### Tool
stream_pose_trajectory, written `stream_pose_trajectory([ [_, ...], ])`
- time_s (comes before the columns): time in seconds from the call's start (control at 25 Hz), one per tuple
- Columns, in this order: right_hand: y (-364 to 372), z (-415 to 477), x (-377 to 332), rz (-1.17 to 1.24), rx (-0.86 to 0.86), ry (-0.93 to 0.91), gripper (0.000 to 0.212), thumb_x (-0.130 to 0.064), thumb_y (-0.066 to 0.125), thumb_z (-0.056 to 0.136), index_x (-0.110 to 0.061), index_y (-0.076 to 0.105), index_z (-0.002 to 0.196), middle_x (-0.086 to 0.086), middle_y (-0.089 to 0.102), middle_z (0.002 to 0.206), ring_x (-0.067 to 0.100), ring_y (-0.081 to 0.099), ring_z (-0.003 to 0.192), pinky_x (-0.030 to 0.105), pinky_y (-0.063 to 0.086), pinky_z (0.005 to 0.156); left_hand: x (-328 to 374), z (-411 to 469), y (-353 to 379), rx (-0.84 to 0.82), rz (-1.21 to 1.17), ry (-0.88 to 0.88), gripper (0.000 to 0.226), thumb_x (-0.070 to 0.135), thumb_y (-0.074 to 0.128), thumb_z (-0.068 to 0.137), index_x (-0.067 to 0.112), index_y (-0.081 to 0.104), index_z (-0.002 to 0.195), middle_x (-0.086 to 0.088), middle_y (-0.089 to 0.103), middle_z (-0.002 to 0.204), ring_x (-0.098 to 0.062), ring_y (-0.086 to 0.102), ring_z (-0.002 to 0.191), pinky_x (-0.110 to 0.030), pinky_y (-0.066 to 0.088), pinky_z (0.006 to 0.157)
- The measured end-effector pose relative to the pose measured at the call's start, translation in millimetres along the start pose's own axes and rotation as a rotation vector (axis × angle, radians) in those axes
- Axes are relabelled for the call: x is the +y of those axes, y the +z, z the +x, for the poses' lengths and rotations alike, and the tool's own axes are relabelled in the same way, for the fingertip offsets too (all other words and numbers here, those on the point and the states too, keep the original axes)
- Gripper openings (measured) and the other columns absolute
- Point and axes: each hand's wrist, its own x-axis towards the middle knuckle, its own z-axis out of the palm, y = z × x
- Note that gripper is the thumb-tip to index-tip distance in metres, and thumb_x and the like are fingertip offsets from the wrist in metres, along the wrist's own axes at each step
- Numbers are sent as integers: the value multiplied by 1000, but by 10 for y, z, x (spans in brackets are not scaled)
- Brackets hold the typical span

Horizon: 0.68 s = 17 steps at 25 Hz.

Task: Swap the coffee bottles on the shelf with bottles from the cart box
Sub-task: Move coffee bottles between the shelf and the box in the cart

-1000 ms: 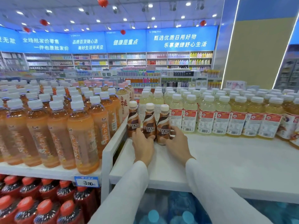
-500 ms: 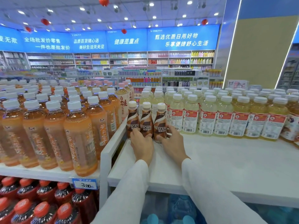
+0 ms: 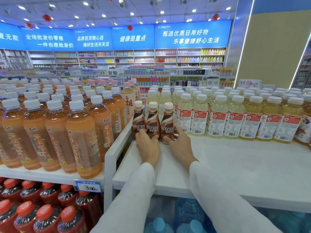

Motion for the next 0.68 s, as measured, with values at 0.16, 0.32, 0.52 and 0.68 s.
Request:
stream_pose_trajectory([
  [0.16, 11, -3, 8, 10, -3, 13, 54, -12, 78, 82, -28, 59, 130, -10, 67, 117, -6, 60, 99, 22, 51, 91, 15, -28, -27, 4, 18, 4, 48, 17, 74, 89, 12, 53, 132, -7, 54, 131, -27, 53, 124, -36, 43, 103],
  [0.32, -40, -69, -71, 20, -35, 75, 72, -16, 77, 85, -24, 42, 148, -11, 60, 127, 16, 58, 120, 30, 46, 101, 43, -79, -86, -11, 35, -25, 49, 22, 74, 90, 11, 52, 133, -7, 53, 131, -26, 54, 122, -36, 43, 104],
  [0.52, -330, -458, -190, -154, -90, 130, 79, -32, 70, 91, -18, 27, 156, 4, 43, 153, 25, 47, 135, 46, 41, 112, -81, -307, -380, -111, 171, 67, 46, 29, 68, 93, 14, 53, 135, -5, 55, 137, -25, 51, 128, -38, 42, 110],
  [0.68, -660, -1055, -327, -311, -127, 37, 63, -39, 62, 95, -25, 35, 151, -5, 42, 152, 16, 47, 134, 39, 39, 114, -133, -754, -791, -64, 226, 147, 48, 37, 62, 97, 21, 52, 141, 2, 53, 145, -18, 47, 135, -37, 38, 115],
])
